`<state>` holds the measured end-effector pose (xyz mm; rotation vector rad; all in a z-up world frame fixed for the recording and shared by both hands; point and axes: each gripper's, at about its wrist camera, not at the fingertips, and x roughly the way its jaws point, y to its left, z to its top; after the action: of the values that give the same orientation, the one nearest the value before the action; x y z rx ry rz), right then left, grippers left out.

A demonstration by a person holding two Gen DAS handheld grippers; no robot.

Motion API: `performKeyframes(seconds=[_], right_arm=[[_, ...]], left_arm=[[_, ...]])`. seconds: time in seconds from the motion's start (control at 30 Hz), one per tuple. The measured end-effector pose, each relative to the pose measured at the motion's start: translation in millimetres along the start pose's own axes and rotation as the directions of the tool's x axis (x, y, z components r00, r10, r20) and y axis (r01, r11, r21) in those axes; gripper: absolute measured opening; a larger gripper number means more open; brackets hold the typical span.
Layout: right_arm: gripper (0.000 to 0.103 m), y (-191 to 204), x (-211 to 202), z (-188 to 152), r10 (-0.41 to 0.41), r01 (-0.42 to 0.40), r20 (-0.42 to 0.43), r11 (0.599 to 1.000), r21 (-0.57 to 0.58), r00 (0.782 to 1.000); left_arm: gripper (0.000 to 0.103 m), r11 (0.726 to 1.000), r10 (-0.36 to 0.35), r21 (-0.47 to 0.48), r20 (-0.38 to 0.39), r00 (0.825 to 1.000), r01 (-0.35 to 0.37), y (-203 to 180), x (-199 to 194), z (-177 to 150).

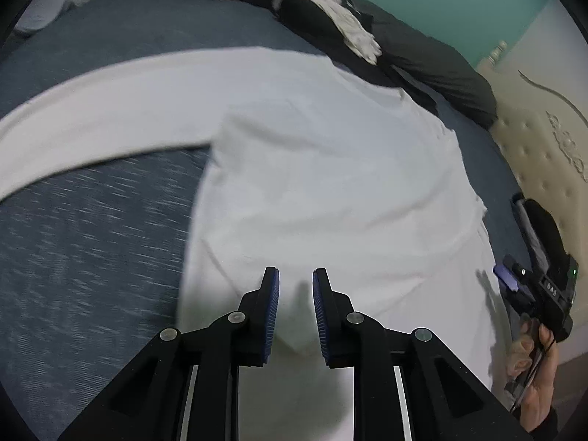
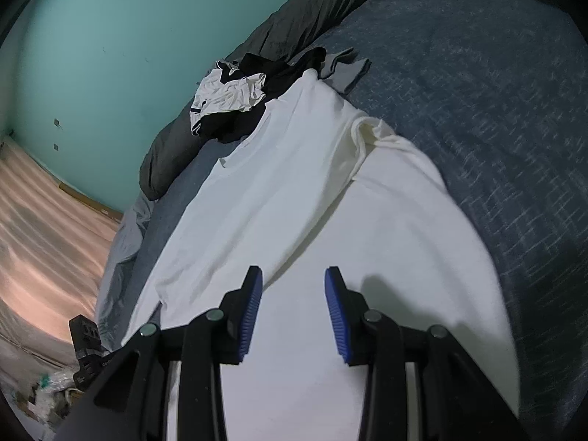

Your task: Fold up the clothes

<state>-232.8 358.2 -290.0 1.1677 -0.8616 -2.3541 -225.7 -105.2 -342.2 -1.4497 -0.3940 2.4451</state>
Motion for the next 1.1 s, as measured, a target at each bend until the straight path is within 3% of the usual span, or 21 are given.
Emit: performKeyframes(seconds=[0.17, 0.33, 0.47, 0.57, 0.73, 0.8, 0.93, 0.97, 1.0, 1.1], right_arm=[[0.035, -2.3, -9.9, 8.1, -0.073, 0.073, 0.025, 0.997, -0.008, 0.997], [0.035, 0.9, -9.7, 34.8, -0.19, 0.188, -0.001, 0.974, -0.126, 0.982], [0.036, -3.2, -1.1, 66.5, -0.31, 0.296, -0.025, 0.926, -0.233, 0.95], [0.048, -8.4, 14.4, 88.2, -0.389, 0.353, -0.059, 0.881, -0.316, 0.919], [0.048, -11.4, 50.8, 98.4, -0.505, 0.414, -0.079, 0.778, -0.473, 0.859], [0.048, -14.5, 62.6, 100.8, -0.526, 0.427, -0.076, 0.758, -0.494, 0.847], [0.048, -16.5, 81.7, 106.2, -0.53, 0.425, -0.079, 0.752, -0.503, 0.844], [0.045, -15.4, 85.9, 106.5, -0.54, 0.432, -0.072, 0.74, -0.515, 0.839], [0.027, -15.4, 88.7, 106.8, -0.548, 0.44, -0.062, 0.729, -0.523, 0.834], [0.007, -17.8, 92.8, 108.5, -0.565, 0.454, -0.049, 0.708, -0.542, 0.823]], left_arm=[[0.021, 1.0, -0.022, 0.011, -0.054, 0.998, 0.022, -1.7, 20.2, -3.0], [0.021, 0.999, -0.038, 0.015, -0.06, 0.997, 0.039, 0.9, 17.1, -5.6], [0.021, 0.999, -0.043, 0.009, -0.066, 0.997, 0.044, 3.0, 18.8, -8.3], [0.021, 0.999, -0.042, 0.006, -0.07, 0.997, 0.043, 3.6, 21.6, -9.0], [0.021, 0.999, -0.033, 0.026, -0.079, 0.996, 0.035, -0.2, 23.7, -8.2], [0.022, 0.999, -0.04, 0.017, -0.085, 0.996, 0.041, 1.0, 25.2, -7.5], [0.023, 0.999, -0.042, 0.02, -0.091, 0.995, 0.044, 0.7, 28.1, -7.6], [0.023, 0.999, -0.041, 0.023, -0.093, 0.995, 0.043, 0.4, 28.6, -7.8], [0.023, 0.999, -0.039, 0.026, -0.094, 0.995, 0.042, 0.0, 28.9, -7.8], [0.023, 0.999, -0.035, 0.034, -0.096, 0.995, 0.039, -1.3, 29.3, -7.9]])
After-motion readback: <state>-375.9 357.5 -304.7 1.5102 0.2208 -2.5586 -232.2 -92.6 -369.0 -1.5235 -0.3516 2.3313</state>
